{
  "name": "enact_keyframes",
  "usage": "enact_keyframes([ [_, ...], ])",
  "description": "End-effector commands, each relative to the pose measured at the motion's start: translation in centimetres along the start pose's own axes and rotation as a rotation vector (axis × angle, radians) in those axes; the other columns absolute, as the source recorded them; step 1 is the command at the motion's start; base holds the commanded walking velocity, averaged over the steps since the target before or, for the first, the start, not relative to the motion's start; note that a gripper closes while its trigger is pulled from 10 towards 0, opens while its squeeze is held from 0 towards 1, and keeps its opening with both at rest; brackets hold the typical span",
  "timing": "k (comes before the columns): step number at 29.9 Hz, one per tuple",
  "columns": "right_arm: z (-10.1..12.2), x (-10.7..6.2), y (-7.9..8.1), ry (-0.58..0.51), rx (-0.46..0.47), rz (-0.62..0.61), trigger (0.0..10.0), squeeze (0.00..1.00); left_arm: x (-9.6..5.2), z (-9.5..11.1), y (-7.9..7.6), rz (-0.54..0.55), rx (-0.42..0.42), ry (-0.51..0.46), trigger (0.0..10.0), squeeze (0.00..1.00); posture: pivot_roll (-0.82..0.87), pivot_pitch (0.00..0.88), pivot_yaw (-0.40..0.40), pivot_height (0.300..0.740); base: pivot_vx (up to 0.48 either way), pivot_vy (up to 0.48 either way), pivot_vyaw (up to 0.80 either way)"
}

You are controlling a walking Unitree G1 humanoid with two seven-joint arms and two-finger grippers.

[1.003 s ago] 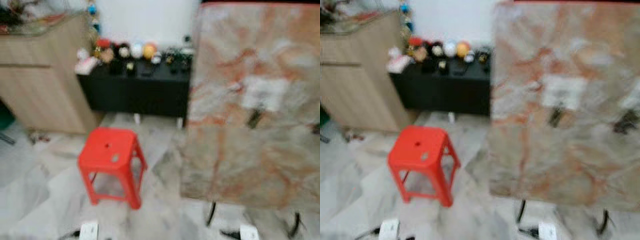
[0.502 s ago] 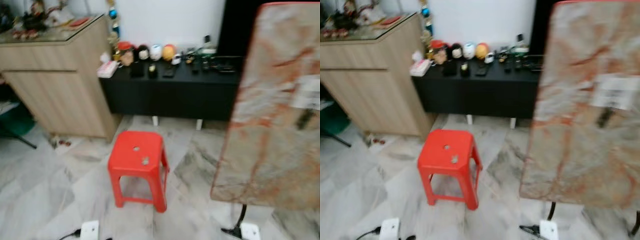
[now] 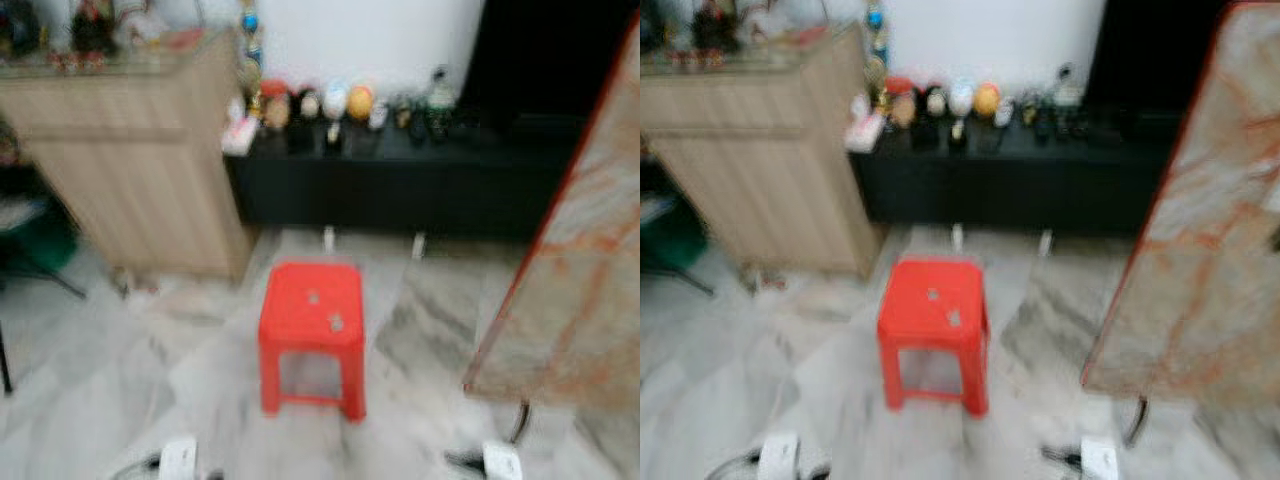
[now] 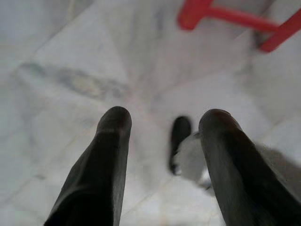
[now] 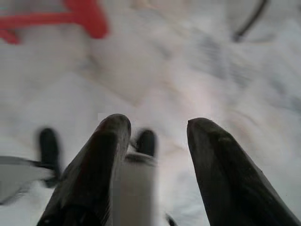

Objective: Hang keys on a hook

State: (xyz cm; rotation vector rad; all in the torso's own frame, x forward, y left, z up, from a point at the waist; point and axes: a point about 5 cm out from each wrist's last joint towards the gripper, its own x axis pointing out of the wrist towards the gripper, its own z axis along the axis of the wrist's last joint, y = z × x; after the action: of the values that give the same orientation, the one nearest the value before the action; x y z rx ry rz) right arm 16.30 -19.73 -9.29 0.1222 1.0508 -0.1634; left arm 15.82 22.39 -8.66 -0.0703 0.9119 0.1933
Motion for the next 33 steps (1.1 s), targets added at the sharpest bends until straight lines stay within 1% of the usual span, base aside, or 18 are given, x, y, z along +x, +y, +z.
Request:
enact_keyframes([
  [1,-0.31,-0.11,-0.83,0.007,0.0,-0.021,10.0,0.0,0.04,-0.13,-0.4,-0.008,-0.009,0.012,10.0,0.0,0.09,0.0,0.011,0.74,0.0,0.307,0.0],
  [14,-0.22,-0.11,-0.82,0.0,0.005,-0.021,10.0,0.0,0.05,-0.08,-0.41,-0.007,-0.013,0.01,10.0,0.0,0.1,0.0,0.01,0.74,0.0,0.295,0.0],
  [17,-0.18,-0.11,-0.88,-0.005,0.016,-0.026,10.0,0.0,0.07,-0.01,-0.42,-0.01,0.005,0.008,10.0,0.0,0.1,0.0,0.011,0.74,0.0,0.0,0.0],
  [24,-0.13,-0.11,-0.95,-0.012,0.035,-0.039,10.0,0.0,0.07,0.05,-0.45,-0.014,-0.024,-0.001,10.0,0.0,0.1,0.0,0.01,0.74,0.0,0.0,0.0],
  [27,-0.09,-0.12,-1.0,-0.017,0.046,-0.044,10.0,0.0,0.07,0.03,-0.41,-0.012,-0.014,0.006,10.0,0.0,0.1,0.0,0.01,0.74,0.0,0.0,0.0],
  [30,-0.03,-0.12,-1.13,-0.015,0.012,-0.067,10.0,0.0,0.08,0.06,-0.38,-0.012,-0.015,0.005,10.0,0.0,0.1,0.0,0.011,0.74,0.0,0.0,0.0],
  [33,-0.07,-0.12,-1.09,-0.011,0.012,-0.06,10.0,0.0,0.07,0.05,-0.38,-0.011,-0.019,0.004,10.0,0.0,0.1,0.0,0.009,0.74,0.0,0.0,0.0],
])
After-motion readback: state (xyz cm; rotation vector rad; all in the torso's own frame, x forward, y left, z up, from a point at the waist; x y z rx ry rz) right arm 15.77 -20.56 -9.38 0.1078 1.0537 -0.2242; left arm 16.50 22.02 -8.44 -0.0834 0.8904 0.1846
